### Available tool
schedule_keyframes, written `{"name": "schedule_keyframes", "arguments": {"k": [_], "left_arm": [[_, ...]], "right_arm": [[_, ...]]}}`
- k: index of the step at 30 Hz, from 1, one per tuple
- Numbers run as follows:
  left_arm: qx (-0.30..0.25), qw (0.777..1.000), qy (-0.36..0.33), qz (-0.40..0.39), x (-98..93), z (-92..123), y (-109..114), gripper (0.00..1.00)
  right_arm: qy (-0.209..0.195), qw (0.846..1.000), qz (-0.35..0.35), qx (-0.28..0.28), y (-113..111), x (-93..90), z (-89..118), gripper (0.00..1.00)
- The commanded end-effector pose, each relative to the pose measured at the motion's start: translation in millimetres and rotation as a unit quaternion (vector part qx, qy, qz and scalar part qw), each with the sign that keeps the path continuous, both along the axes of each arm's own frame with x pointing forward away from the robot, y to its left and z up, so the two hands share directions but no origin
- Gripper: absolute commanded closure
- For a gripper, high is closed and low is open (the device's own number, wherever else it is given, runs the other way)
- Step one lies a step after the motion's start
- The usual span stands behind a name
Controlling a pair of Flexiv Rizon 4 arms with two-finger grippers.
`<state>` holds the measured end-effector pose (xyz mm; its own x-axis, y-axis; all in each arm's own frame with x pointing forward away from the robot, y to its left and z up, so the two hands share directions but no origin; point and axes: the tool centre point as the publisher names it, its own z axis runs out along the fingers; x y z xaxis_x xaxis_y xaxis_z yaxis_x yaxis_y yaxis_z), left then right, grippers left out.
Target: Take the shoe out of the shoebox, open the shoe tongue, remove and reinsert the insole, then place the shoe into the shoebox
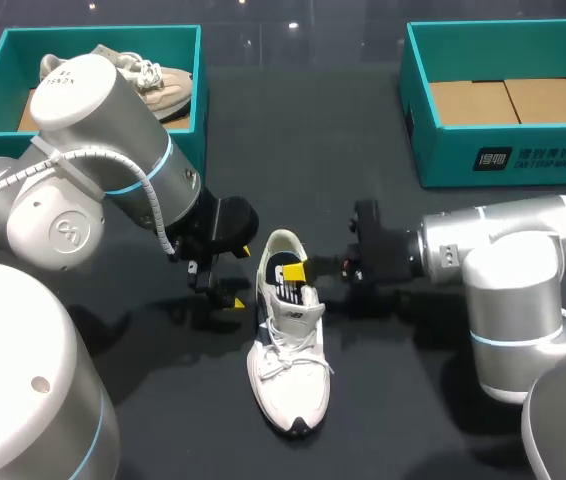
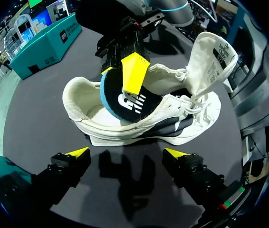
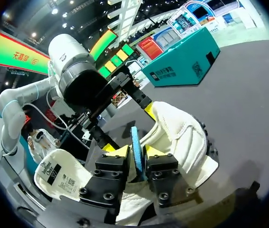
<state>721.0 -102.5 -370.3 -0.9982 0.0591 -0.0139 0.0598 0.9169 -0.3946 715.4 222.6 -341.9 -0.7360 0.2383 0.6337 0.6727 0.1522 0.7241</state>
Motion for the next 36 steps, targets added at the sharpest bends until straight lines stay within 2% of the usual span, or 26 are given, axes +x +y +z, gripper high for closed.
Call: {"name": "schedule_keyframes", "arguments": {"k": [1, 8, 10, 11, 12, 13, 17, 24, 30, 31, 32, 33, 35, 36], "left_arm": [[0.0, 1.0, 0.0, 0.0, 0.1, -0.9, -0.5, 0.0], [0.0, 1.0, 0.0, 0.0, 0.1, -0.9, -0.5, 0.0], [0.0, 1.0, 0.0, 0.0, 0.1, -0.9, -0.5, 0.0], [0.0, 1.0, 0.0, 0.0, 0.1, -0.9, -0.5, 0.0], [0.0, 1.0, 0.0, 0.0, 0.1, -0.9, -0.5, 0.0], [0.0, 1.0, 0.0, 0.0, 0.1, -0.9, -0.5, 0.0], [0.0, 1.0, 0.0, 0.0, 0.1, -0.9, -0.5, 0.0], [0.0, 1.0, 0.0, 0.0, 0.1, -0.9, -0.5, 0.0], [0.0, 1.0, 0.0, 0.0, 0.1, -0.9, -0.5, 0.0], [0.0, 1.0, 0.0, 0.0, 0.1, -0.9, -0.5, 0.0], [0.0, 1.0, 0.0, 0.0, 0.1, -0.9, -0.5, 0.0], [0.0, 1.0, 0.0, 0.0, 0.1, -0.9, -0.5, 0.0], [0.001, 1.0, -0.005, -0.003, 0.4, 2.8, -0.3, 0.0], [0.0, 1.0, -0.009, -0.006, 0.5, 6.1, 0.3, 0.0]], "right_arm": [[-0.014, 1.0, -0.002, -0.017, -0.2, -2.3, 11.8, 0.56], [-0.032, 0.999, 0.012, -0.028, 4.0, 19.3, 17.7, 0.57], [-0.034, 0.999, 0.018, -0.027, 10.2, 24.7, 19.5, 0.62], [-0.034, 0.999, 0.019, -0.028, 12.5, 26.1, 19.5, 0.67], [-0.034, 0.999, 0.02, -0.028, 14.4, 27.1, 18.9, 0.81], [-0.034, 0.999, 0.021, -0.028, 15.8, 27.8, 17.8, 1.0], [-0.021, 0.999, 0.02, -0.032, 17.2, 24.6, 8.7, 1.0], [0.008, 0.999, 0.004, -0.038, 11.7, 8.3, -7.6, 1.0], [0.002, 0.999, -0.005, -0.043, 8.4, 3.5, -2.9, 1.0], [-0.002, 0.999, -0.004, -0.044, 8.2, 4.2, -0.7, 0.79], [-0.006, 0.999, -0.004, -0.045, 8.2, 4.7, -0.6, 0.64], [-0.009, 0.999, -0.004, -0.045, 8.0, 4.8, -2.4, 0.56], [-0.016, 0.999, -0.002, -0.049, 7.8, 5.6, -2.7, 0.29], [-0.019, 0.999, -0.001, -0.051, 7.8, 6.1, -2.4, 0.19]]}}
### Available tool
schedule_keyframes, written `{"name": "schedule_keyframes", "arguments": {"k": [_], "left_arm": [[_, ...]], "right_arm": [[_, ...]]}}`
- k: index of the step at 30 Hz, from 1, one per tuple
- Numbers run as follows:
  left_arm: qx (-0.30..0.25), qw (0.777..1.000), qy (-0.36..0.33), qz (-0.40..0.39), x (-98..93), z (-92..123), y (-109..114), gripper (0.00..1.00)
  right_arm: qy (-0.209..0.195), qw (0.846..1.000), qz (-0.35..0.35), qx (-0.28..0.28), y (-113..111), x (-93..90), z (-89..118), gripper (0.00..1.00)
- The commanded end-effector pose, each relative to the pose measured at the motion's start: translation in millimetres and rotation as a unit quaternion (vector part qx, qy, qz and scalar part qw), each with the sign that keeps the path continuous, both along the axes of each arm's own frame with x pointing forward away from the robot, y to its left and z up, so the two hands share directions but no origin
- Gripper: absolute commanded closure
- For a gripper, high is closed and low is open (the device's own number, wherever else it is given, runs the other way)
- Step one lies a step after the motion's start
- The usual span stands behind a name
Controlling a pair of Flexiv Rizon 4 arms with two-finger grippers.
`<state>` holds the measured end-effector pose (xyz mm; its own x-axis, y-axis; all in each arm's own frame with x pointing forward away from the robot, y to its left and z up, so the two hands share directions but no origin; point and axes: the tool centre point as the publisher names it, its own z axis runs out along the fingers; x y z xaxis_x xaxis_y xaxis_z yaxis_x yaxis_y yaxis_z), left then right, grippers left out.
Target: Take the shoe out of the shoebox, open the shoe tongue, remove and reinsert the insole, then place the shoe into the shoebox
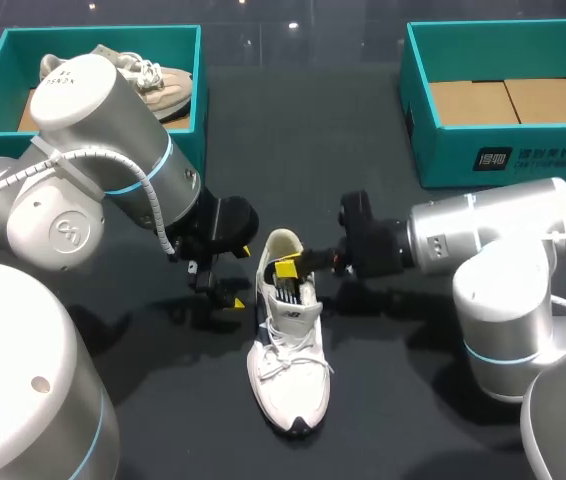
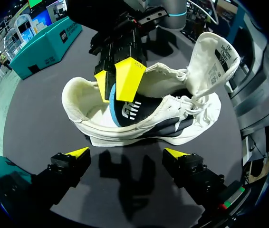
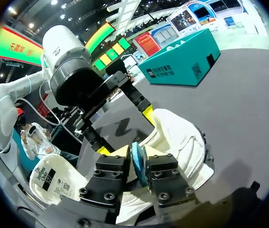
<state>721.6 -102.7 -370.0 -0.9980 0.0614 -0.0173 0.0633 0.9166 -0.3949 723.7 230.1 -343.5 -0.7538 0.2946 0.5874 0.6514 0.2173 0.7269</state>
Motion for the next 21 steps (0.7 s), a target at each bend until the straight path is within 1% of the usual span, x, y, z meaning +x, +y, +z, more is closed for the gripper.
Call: {"name": "schedule_keyframes", "arguments": {"k": [1, 5, 9, 10, 12, 16, 19, 21], "left_arm": [[0.001, 1.0, -0.011, -0.006, 0.0, 8.7, 1.4, 0.0], [0.0, 1.0, -0.022, -0.011, -1.0, 17.3, 7.7, 0.0], [0.001, 1.0, -0.027, -0.013, -4.0, 20.7, 16.2, 0.0], [0.001, 1.0, -0.027, -0.011, -5.0, 22.1, 19.3, 0.0], [0.001, 1.0, -0.028, -0.008, -6.4, 23.6, 23.1, 0.0], [0.003, 1.0, -0.031, -0.001, -8.4, 25.2, 30.4, 0.0], [0.004, 0.999, -0.032, 0.003, -9.1, 25.8, 33.7, 0.0], [0.004, 0.999, -0.032, 0.005, -8.8, 27.4, 35.7, 0.0]], "right_arm": [[-0.008, 1.0, 0.001, -0.008, 0.3, -1.2, 0.1, 0.2], [-0.022, 0.999, 0.001, -0.024, -2.3, 4.0, 7.8, 0.2], [-0.034, 0.999, 0.0, -0.035, -12.8, 7.0, 17.4, 0.24], [-0.037, 0.998, -0.002, -0.041, -17.4, 4.6, 26.5, 0.23], [-0.039, 0.998, -0.003, -0.047, -17.7, 1.6, 33.3, 0.22], [-0.046, 0.997, -0.001, -0.057, -16.1, -0.7, 44.9, 0.29], [-0.049, 0.997, 0.0, -0.063, -12.5, -2.6, 47.2, 0.35], [-0.049, 0.997, -0.002, -0.067, -13.8, -3.8, 47.4, 0.36]]}}
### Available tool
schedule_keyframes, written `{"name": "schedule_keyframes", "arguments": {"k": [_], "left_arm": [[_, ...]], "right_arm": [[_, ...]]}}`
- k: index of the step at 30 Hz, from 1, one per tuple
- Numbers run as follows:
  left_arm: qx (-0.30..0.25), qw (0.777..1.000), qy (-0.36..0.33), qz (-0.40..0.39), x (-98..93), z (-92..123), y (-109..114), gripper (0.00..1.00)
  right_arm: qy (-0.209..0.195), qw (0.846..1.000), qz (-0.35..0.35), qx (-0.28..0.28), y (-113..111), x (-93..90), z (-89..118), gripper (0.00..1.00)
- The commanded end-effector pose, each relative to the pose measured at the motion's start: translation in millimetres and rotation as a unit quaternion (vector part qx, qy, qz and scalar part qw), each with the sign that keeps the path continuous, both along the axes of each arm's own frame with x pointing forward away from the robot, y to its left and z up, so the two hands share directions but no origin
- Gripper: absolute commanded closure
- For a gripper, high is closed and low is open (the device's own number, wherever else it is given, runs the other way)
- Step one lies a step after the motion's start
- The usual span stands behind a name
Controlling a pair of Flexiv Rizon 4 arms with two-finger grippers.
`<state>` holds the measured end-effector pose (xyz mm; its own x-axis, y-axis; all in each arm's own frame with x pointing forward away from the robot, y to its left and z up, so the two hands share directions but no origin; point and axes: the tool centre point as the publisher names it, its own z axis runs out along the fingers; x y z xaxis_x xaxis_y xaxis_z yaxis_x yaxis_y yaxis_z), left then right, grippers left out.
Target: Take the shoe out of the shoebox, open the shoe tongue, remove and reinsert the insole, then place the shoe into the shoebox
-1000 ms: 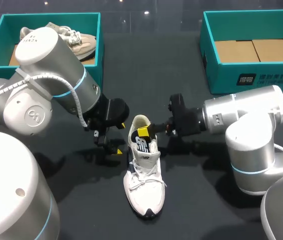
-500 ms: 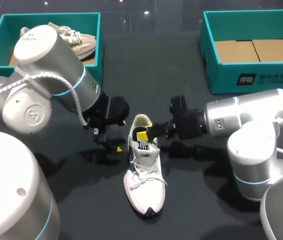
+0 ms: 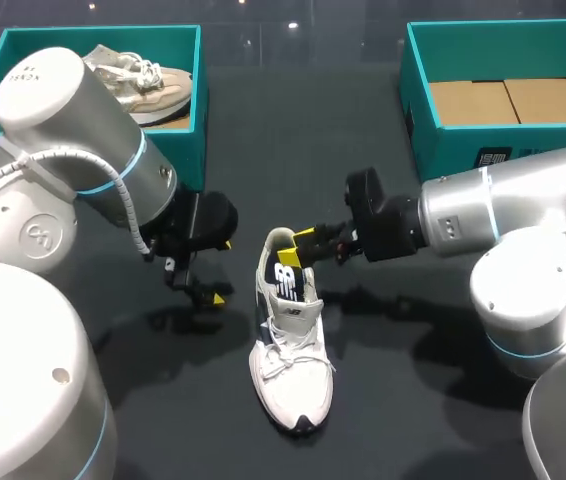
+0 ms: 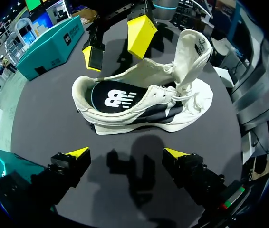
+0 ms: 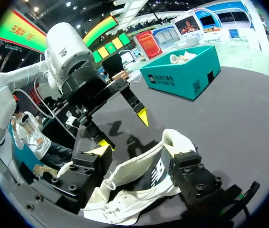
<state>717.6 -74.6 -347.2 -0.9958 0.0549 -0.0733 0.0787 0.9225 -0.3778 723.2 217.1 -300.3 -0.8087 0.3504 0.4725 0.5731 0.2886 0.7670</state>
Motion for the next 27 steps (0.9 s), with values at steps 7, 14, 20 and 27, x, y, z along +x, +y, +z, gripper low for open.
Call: {"name": "schedule_keyframes", "arguments": {"k": [7, 14, 20, 27], "left_arm": [[-0.006, 1.0, -0.004, 0.01, 7.3, 21.8, 30.7, 0.0], [-0.029, 0.999, 0.015, -0.041, 22.2, 37.4, 58.9, 0.0], [-0.027, 0.995, 0.006, -0.093, 23.7, 52.6, 75.9, 0.0], [-0.002, 0.994, -0.013, -0.11, 23.9, 72.0, 108.4, 0.0]], "right_arm": [[0.01, 0.998, -0.027, -0.059, -20.3, 0.8, 11.4, 0.44], [0.035, 0.992, -0.03, -0.119, -41.8, 21.3, 15.2, 0.45], [0.054, 0.981, -0.048, -0.179, -51.3, 35.0, 22.1, 0.46], [0.072, 0.963, -0.063, -0.252, -55.5, 42.3, 38.8, 0.52]]}}
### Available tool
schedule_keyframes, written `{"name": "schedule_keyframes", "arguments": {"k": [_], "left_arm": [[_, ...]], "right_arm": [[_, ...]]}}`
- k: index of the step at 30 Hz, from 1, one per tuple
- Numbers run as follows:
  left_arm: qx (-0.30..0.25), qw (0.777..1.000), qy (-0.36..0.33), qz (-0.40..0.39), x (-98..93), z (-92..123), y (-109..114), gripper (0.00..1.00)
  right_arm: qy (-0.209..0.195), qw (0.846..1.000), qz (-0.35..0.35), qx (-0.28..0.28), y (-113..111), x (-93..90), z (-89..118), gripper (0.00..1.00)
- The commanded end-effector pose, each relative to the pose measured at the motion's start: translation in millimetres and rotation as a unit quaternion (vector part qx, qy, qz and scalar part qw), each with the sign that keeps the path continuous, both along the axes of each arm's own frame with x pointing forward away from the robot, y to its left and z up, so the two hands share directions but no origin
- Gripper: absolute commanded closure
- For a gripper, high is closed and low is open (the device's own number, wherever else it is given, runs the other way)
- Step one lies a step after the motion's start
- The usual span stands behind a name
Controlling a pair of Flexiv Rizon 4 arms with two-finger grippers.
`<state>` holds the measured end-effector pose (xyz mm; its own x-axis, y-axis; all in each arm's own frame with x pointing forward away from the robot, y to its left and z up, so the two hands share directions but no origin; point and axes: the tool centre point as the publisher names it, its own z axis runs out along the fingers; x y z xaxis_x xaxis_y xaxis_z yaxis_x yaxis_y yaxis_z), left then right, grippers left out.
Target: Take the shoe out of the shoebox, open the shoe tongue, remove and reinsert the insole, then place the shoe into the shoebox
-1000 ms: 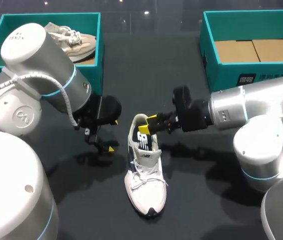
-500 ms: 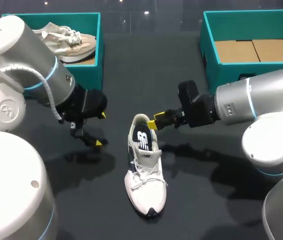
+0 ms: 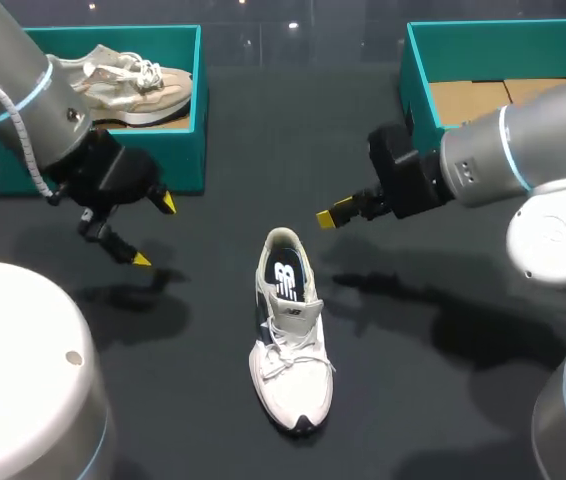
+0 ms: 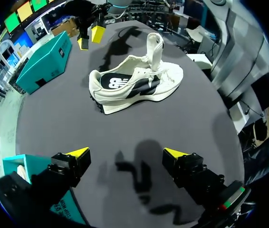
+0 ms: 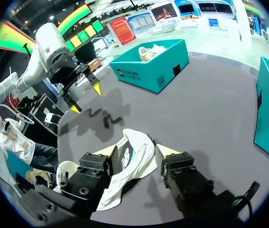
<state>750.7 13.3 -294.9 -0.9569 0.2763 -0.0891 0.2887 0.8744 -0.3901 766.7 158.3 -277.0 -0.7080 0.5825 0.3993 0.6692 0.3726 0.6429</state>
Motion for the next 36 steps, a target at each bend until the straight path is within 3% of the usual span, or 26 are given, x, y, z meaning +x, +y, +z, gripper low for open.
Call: {"name": "schedule_keyframes", "arguments": {"k": [1, 9, 11, 13, 15, 18, 30, 34, 36], "left_arm": [[0.006, 1.0, -0.007, 0.004, -9.0, 23.2, 27.5, 0.0], [0.009, 1.0, -0.011, 0.008, 1.6, 43.0, 86.2, 0.0], [0.001, 1.0, -0.008, 0.002, 7.2, 46.8, 101.9, 0.0], [0.007, 1.0, -0.01, -0.001, 13.4, 50.6, 115.7, 0.0], [0.007, 1.0, -0.01, -0.001, 13.4, 50.6, 115.7, 0.0], [0.007, 1.0, -0.01, -0.001, 13.4, 50.6, 115.7, 0.0], [0.007, 1.0, -0.01, -0.001, 13.4, 50.6, 115.7, 0.0], [0.007, 1.0, -0.01, -0.001, 13.4, 50.6, 115.7, 0.0], [0.007, 1.0, -0.01, -0.001, 13.4, 50.6, 115.7, 0.0]], "right_arm": [[0.052, 0.989, 0.003, -0.135, 2.9, -0.8, 19.6, 0.52], [0.063, 0.971, -0.048, -0.227, 10.1, -4.5, 37.9, 0.57], [0.07, 0.967, -0.055, -0.237, 14.2, -7.3, 39.8, 0.73], [0.077, 0.959, -0.072, -0.263, 17.6, -9.1, 40.7, 1.0], [0.081, 0.951, -0.085, -0.287, 21.5, -10.4, 42.0, 1.0], [0.094, 0.924, -0.151, -0.339, 23.2, -7.9, 41.2, 1.0], [0.092, 0.926, -0.166, -0.327, 24.3, -6.4, 41.5, 1.0], [0.127, 0.893, -0.237, -0.36, 56.7, -17.8, 22.6, 1.0], [0.129, 0.886, -0.262, -0.36, 68.8, -28.3, 19.5, 1.0]]}}
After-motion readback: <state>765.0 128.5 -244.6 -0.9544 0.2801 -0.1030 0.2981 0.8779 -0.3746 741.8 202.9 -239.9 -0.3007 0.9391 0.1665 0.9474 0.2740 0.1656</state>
